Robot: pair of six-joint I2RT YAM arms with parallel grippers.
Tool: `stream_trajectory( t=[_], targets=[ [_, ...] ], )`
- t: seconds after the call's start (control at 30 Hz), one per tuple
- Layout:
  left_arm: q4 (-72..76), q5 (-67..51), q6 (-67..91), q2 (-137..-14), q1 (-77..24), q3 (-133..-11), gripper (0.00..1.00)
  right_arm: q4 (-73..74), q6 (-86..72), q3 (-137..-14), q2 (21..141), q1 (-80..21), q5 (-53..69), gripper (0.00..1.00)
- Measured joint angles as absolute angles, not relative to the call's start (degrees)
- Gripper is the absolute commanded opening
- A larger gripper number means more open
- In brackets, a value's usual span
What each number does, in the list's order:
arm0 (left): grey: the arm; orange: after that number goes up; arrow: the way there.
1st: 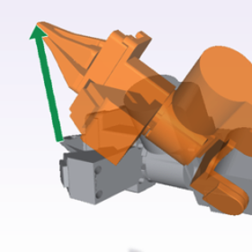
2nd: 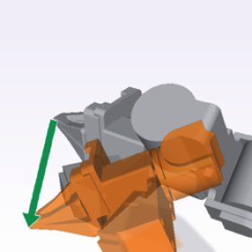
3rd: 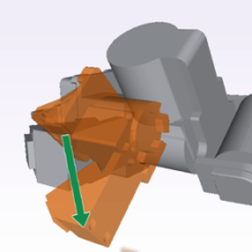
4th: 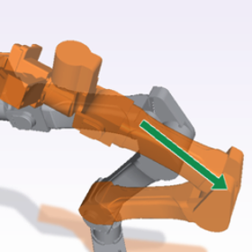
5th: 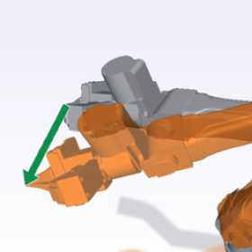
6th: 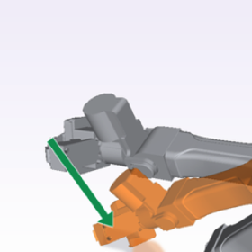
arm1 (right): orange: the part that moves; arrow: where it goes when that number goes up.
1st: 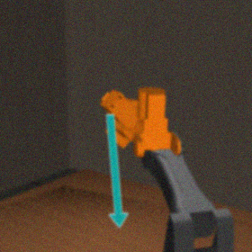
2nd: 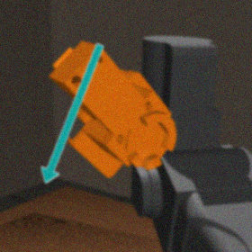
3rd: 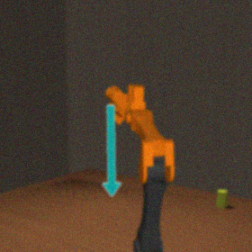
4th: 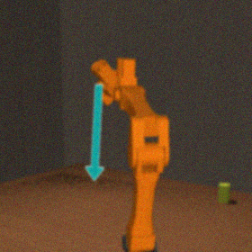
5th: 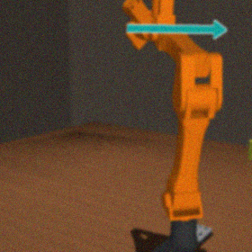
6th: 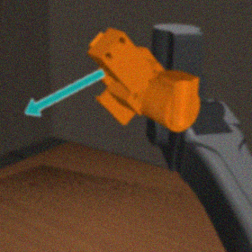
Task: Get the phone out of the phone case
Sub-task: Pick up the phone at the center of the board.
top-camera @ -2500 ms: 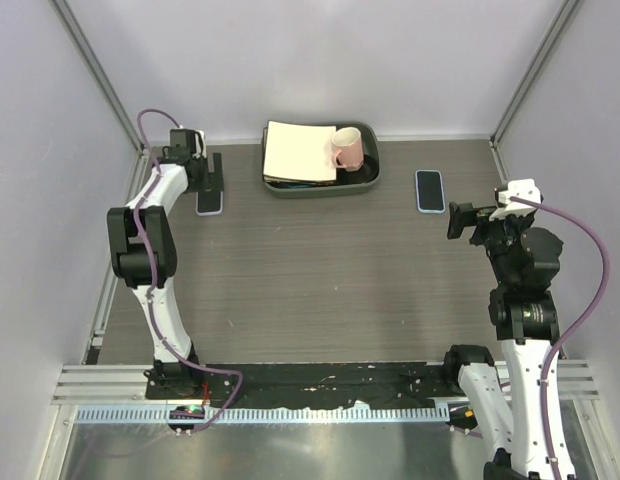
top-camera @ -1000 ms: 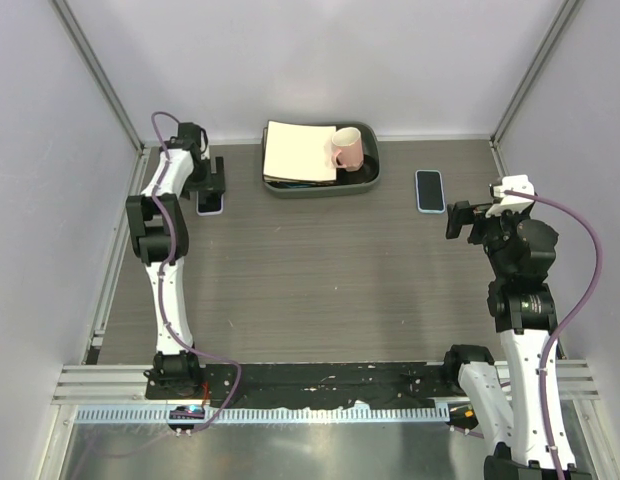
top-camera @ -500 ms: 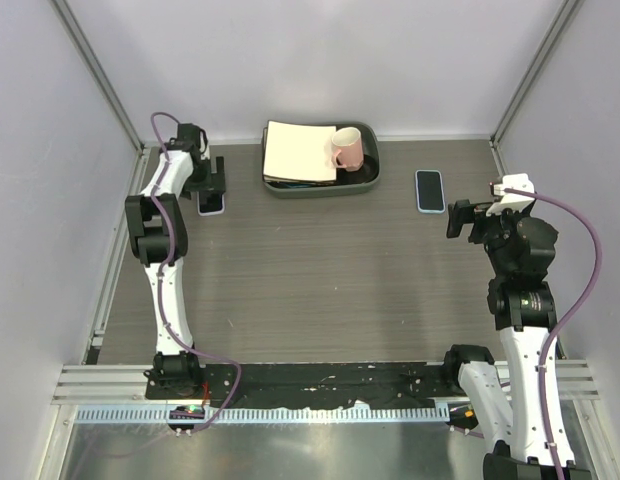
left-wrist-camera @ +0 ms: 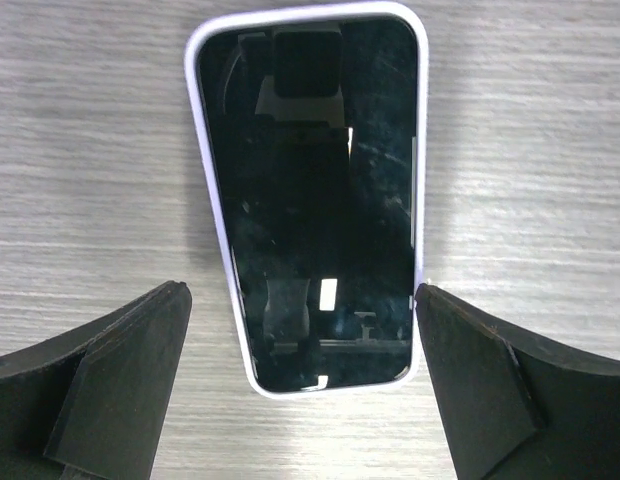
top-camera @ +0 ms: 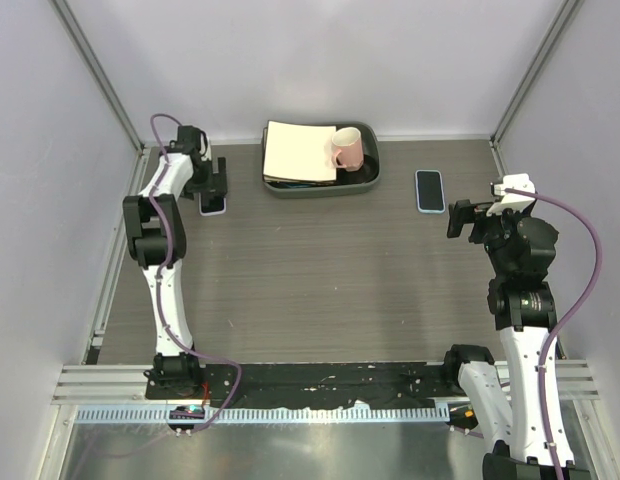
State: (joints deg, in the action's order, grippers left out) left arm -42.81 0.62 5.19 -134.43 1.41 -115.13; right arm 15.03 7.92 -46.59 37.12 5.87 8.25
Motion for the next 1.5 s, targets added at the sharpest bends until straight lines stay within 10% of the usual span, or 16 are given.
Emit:
stream_trajectory(
  t=[1.5],
  targets=[
    [-38.41,4.08,8.27,-133.88,-2.13,-114.32,1.0,15.03,8.51,-46.57,37.1,6.5,8.25,1.0]
  ],
)
